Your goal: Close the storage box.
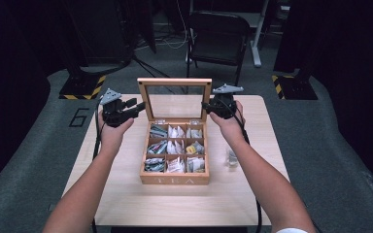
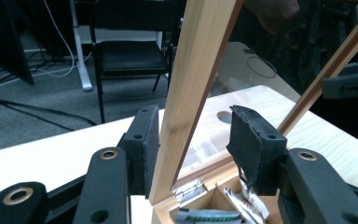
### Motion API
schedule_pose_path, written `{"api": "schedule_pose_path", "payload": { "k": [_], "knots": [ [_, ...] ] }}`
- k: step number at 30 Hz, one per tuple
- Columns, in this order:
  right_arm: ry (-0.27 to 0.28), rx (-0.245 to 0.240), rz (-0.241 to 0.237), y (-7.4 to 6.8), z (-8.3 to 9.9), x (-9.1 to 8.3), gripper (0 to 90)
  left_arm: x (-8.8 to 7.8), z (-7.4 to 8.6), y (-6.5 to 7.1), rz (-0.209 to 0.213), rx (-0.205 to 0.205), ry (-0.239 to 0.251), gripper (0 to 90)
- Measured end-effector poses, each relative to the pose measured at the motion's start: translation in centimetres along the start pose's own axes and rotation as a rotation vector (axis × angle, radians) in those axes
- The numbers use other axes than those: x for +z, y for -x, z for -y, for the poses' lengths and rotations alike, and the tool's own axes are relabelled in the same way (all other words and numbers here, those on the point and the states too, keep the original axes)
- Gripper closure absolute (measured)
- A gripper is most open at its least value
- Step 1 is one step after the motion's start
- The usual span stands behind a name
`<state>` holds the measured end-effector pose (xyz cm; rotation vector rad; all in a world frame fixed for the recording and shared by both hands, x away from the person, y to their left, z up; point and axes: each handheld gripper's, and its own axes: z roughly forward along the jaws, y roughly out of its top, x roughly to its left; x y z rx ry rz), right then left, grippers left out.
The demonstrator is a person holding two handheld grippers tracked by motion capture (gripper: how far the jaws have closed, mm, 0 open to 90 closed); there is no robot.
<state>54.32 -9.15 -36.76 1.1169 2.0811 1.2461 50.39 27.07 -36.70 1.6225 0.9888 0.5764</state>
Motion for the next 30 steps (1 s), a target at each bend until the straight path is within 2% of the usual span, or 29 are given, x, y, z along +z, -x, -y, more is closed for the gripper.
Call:
{"api": "schedule_pose_path", "payload": {
  "k": [7,8,10,14,16,20,26,30],
  "knots": [
    [0.007,-0.007,-0.005,-0.1,0.3,-0.2,63.7,0.7,-0.7,0.5,-0.009,0.029,-0.002,54.4],
    [0.010,-0.006,-0.006,-0.1,0.3,-0.3,63.6,0.8,-0.7,0.7,-0.014,0.019,0.011,54.9],
    [0.012,-0.004,-0.011,-0.1,0.4,-0.3,63.4,0.7,-0.8,0.8,-0.020,0.042,0.013,56.1],
    [0.011,-0.001,-0.018,-0.1,0.5,-0.4,63.0,0.8,-0.8,0.8,-0.019,0.049,0.021,58.8],
    [0.012,-0.008,-0.023,-0.1,0.6,-0.4,62.8,0.9,-1.0,0.8,-0.023,0.054,0.010,60.7],
    [0.012,-0.001,-0.040,0.0,0.6,-0.4,60.9,0.8,-1.1,0.9,-0.027,0.048,0.009,62.6],
    [0.020,0.008,-0.068,0.1,0.5,-0.7,58.1,0.7,-1.0,0.7,-0.010,0.039,0.007,62.7],
    [0.024,-0.012,-0.079,0.1,0.4,-1.1,56.3,0.5,-1.0,0.8,-0.005,0.043,0.004,62.7]
  ]
}}
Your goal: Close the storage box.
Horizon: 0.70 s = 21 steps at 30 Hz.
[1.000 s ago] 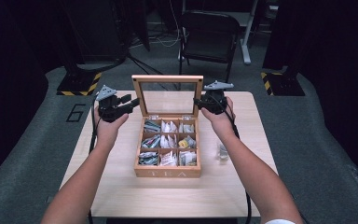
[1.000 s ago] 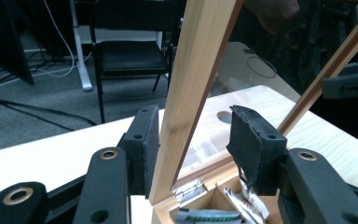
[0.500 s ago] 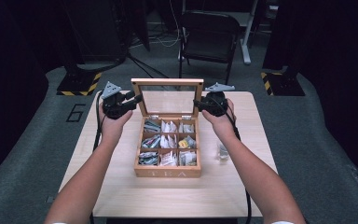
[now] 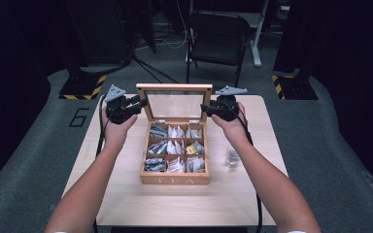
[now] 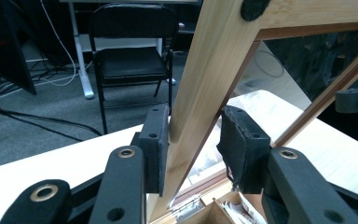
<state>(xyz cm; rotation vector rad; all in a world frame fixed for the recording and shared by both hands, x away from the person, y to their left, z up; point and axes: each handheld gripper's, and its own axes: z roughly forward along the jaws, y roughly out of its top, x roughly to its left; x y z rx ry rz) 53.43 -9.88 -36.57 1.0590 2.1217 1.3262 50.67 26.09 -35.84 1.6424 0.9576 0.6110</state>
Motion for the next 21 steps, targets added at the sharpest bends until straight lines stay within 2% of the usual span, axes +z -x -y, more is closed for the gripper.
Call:
{"api": "schedule_pose_path", "payload": {
  "k": [1,3,12,21],
  "knots": [
    [-0.001,-0.015,-0.001,0.0,-0.1,-0.2,55.6,0.0,0.0,0.0,0.003,0.000,0.001,62.6],
    [-0.007,-0.015,-0.013,-0.1,-0.3,-0.5,54.6,-0.1,0.1,0.0,0.005,0.001,0.002,62.6],
    [0.037,-0.045,-0.038,-0.8,-1.6,-2.5,52.4,-0.5,0.2,0.2,0.015,0.007,-0.013,62.4],
    [0.033,-0.063,-0.049,-1.2,-2.5,-4.0,54.1,-1.0,0.4,0.4,0.029,0.007,-0.018,62.1]
  ]
}}
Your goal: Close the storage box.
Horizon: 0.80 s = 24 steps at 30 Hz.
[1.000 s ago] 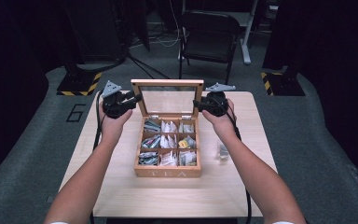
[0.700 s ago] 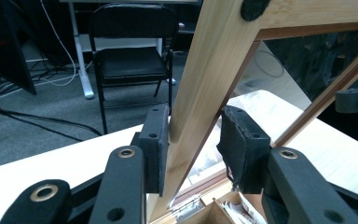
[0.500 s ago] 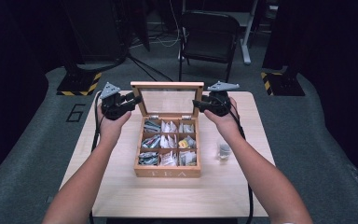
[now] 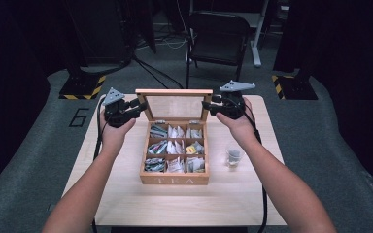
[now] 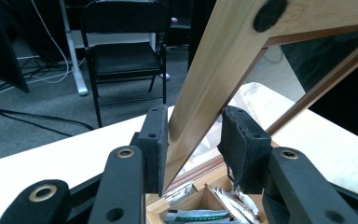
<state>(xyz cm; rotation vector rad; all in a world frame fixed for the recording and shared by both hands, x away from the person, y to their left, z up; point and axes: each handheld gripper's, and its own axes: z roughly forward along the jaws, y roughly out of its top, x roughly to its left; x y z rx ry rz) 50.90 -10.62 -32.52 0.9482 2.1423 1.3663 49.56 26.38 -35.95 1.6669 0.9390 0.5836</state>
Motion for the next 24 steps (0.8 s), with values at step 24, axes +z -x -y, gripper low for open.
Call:
{"api": "schedule_pose_path", "payload": {
  "k": [24],
  "knots": [
    [-0.017,-0.031,-0.034,-1.1,-0.6,-2.2,59.4,-1.5,0.4,0.6,0.039,0.018,-0.005,59.8]
  ]
}}
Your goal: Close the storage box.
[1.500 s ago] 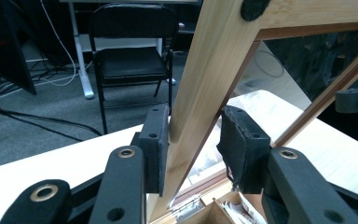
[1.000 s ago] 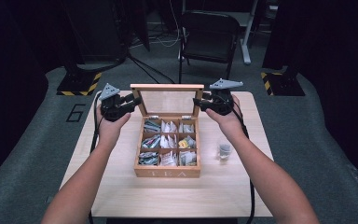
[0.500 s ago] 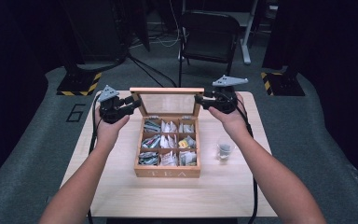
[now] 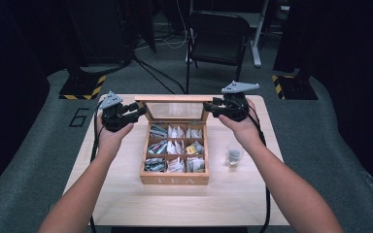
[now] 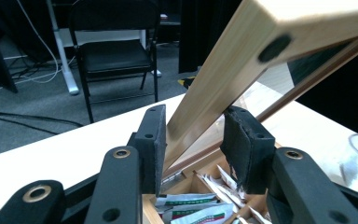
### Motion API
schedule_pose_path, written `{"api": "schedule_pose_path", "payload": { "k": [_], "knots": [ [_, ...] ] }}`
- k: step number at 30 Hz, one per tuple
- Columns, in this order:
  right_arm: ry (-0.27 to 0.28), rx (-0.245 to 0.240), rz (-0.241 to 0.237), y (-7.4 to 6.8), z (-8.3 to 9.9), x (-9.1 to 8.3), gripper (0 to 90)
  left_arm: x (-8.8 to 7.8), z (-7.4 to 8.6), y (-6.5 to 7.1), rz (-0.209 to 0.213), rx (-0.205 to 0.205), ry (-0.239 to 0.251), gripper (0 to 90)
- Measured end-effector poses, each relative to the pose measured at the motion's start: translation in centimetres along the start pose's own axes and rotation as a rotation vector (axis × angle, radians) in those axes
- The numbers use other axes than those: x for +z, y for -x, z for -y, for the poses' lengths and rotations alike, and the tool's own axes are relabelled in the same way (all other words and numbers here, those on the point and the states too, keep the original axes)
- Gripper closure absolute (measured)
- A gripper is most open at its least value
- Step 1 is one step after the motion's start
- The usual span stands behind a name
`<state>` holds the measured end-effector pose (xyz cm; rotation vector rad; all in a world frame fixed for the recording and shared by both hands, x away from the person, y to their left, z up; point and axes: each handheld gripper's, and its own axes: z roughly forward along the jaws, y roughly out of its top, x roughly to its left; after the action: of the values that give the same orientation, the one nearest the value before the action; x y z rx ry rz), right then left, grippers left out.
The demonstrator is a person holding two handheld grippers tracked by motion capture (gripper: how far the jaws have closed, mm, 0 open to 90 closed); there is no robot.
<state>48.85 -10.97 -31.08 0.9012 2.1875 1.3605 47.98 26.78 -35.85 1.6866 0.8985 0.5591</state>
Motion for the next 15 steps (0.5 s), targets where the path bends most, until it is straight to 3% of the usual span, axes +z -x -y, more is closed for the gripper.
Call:
{"api": "schedule_pose_path", "payload": {
  "k": [4,15],
  "knots": [
    [0.010,0.014,-0.007,-0.4,0.7,-0.3,59.1,-0.6,0.1,0.4,0.015,0.010,0.008,58.5],
    [0.017,-0.014,-0.015,-1.5,2.3,-1.0,58.8,-2.8,0.3,1.8,0.029,0.049,0.010,58.3]
  ]
}}
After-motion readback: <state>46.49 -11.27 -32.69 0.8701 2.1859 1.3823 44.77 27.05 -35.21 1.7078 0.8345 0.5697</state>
